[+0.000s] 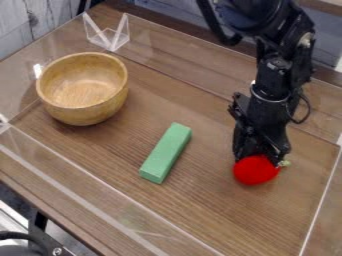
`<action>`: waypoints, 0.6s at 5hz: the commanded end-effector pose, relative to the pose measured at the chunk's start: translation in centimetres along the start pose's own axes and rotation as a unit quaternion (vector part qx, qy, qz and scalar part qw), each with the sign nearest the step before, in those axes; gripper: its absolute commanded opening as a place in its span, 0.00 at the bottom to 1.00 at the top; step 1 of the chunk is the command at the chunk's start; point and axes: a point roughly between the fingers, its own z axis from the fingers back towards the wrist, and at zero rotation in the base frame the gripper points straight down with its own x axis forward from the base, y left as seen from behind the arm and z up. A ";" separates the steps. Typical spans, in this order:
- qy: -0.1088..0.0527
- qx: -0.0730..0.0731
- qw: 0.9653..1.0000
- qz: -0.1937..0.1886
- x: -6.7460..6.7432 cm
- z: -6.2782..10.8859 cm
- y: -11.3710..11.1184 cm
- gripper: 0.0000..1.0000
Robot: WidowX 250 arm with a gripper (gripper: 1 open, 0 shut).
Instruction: Move the red object to the left
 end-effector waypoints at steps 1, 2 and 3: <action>-0.021 0.022 0.998 0.058 -0.7 2.9 0.7 0.00; -0.039 0.038 0.992 0.110 -1.6 5.7 1.5 0.00; -0.063 0.060 0.984 0.158 -2.4 9.2 3.4 0.00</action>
